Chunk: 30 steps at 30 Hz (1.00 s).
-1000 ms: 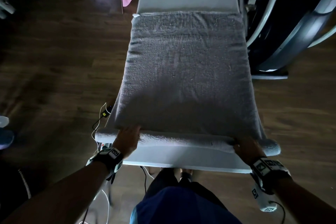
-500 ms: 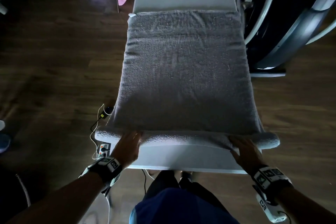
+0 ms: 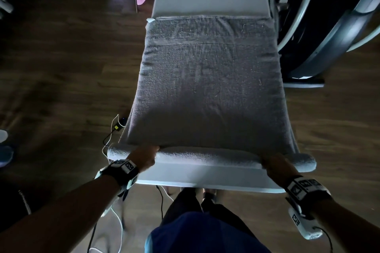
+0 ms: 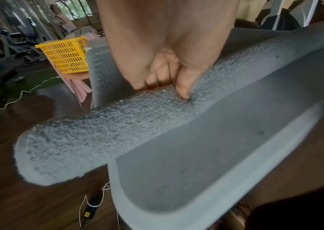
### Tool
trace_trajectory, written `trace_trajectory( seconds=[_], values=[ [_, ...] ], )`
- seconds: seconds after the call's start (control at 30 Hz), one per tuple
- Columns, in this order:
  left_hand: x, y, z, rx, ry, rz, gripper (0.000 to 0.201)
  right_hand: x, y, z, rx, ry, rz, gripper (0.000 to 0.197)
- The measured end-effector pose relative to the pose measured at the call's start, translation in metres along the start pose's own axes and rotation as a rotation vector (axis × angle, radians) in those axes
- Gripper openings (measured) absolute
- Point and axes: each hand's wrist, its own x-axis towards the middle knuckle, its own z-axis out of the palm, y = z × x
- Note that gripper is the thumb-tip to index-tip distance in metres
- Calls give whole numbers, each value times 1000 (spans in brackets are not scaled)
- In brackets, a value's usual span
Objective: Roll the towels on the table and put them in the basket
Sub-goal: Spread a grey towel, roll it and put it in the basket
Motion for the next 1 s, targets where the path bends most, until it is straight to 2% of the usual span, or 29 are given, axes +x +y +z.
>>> trace_trajectory(
  seconds=[0.03,0.1,0.17,0.23,0.27,0.37,0.43,0.53,0.63,0.8,1.0],
  values=[
    [5,1,-5,-19,-7,-12,11,4,-3,-5,2,-18,18,26],
    [15,2,-13,26,-24,-24,22,15,-4,-11,49,13,43,25],
    [20,6,-15,2,94,-44,29,21,-2,-10,29,68,55,27],
    [17,16,-19,-26,272,-30,18,21,-2,-6,-70,144,102,21],
    [16,17,-17,18,299,-14,16,20,-4,-3,-89,190,86,18],
    [9,22,-5,26,357,-13,27,9,-14,2,-12,293,2,33],
    [3,23,7,33,403,17,30,-1,-16,7,62,319,-1,35],
    [-6,22,22,40,435,57,47,-9,-14,11,94,257,13,47],
    [-4,20,24,40,447,62,53,5,-12,6,113,261,23,39],
    [5,20,14,62,479,41,42,14,-9,2,60,199,50,34],
    [-19,28,31,30,452,15,46,-4,0,11,-174,124,-20,32]
  ],
)
